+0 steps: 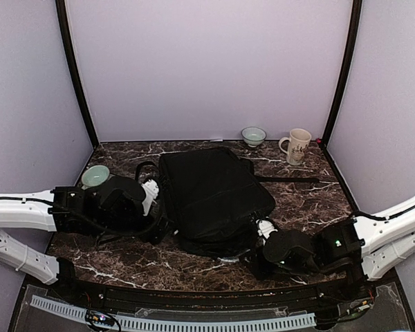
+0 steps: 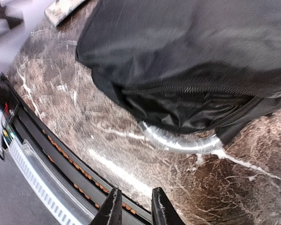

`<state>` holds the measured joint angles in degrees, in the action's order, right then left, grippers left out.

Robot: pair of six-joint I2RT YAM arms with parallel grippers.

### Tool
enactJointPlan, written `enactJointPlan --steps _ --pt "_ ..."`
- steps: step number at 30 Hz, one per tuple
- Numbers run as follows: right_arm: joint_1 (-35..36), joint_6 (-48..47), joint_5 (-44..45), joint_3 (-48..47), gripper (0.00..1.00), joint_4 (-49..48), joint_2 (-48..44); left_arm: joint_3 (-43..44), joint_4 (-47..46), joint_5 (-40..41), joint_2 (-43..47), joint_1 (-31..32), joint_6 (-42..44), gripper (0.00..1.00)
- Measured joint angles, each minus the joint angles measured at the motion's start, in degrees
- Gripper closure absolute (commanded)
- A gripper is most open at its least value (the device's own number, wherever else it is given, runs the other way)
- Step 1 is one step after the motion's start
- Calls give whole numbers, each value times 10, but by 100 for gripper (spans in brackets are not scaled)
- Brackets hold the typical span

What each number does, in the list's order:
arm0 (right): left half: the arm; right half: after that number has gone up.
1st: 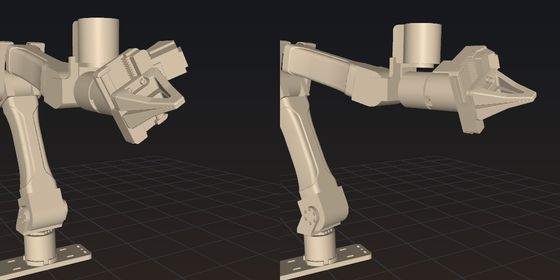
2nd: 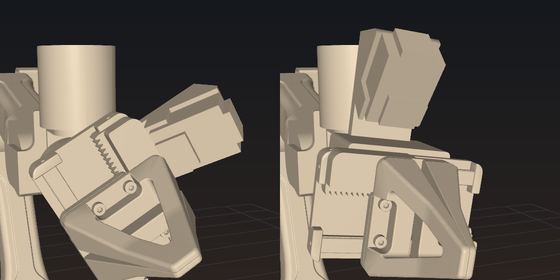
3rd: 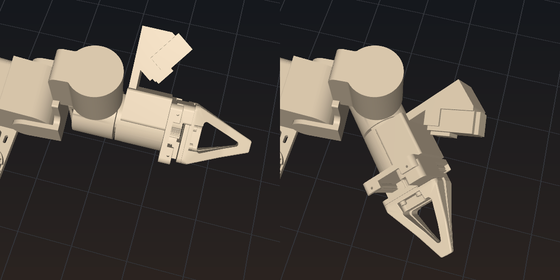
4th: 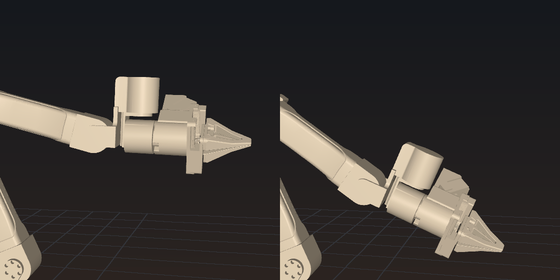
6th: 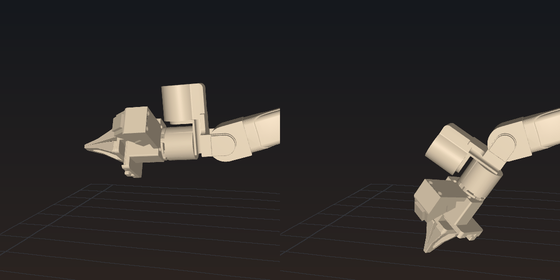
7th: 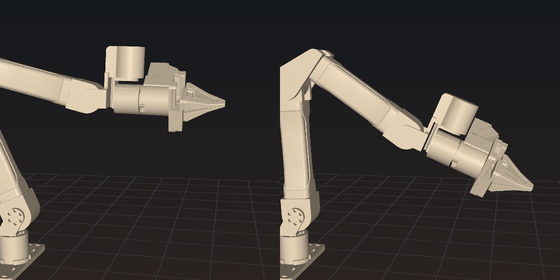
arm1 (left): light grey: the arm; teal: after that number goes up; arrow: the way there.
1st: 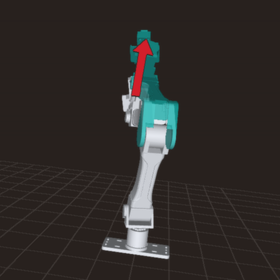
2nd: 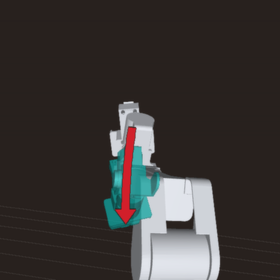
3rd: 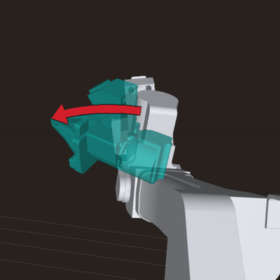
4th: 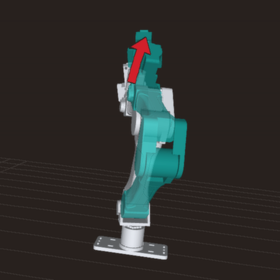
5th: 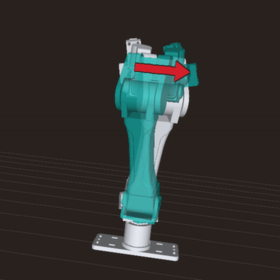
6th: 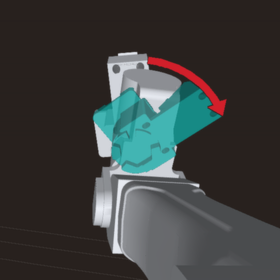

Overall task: Pack the student bag
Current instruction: Pick up the largest pocket of the bag from the student bag.

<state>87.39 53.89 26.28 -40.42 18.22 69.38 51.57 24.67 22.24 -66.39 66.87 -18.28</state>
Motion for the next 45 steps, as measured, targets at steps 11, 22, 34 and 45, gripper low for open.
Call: enactJointPlan --steps 11,22,34,45 --pt "1 7 12 -1 72 -10 0 -132 -102 -24 -16 -9 -16 38" --pt "1 7 12 -2 72 -11 10 -132 -222 -83 -131 -69 9 47" --pt "2 7 12 -2 73 -11 18 -136 -284 -125 -195 -78 21 72" --pt "2 7 14 -10 70 -13 54 -171 -355 -154 -209 -78 31 100"
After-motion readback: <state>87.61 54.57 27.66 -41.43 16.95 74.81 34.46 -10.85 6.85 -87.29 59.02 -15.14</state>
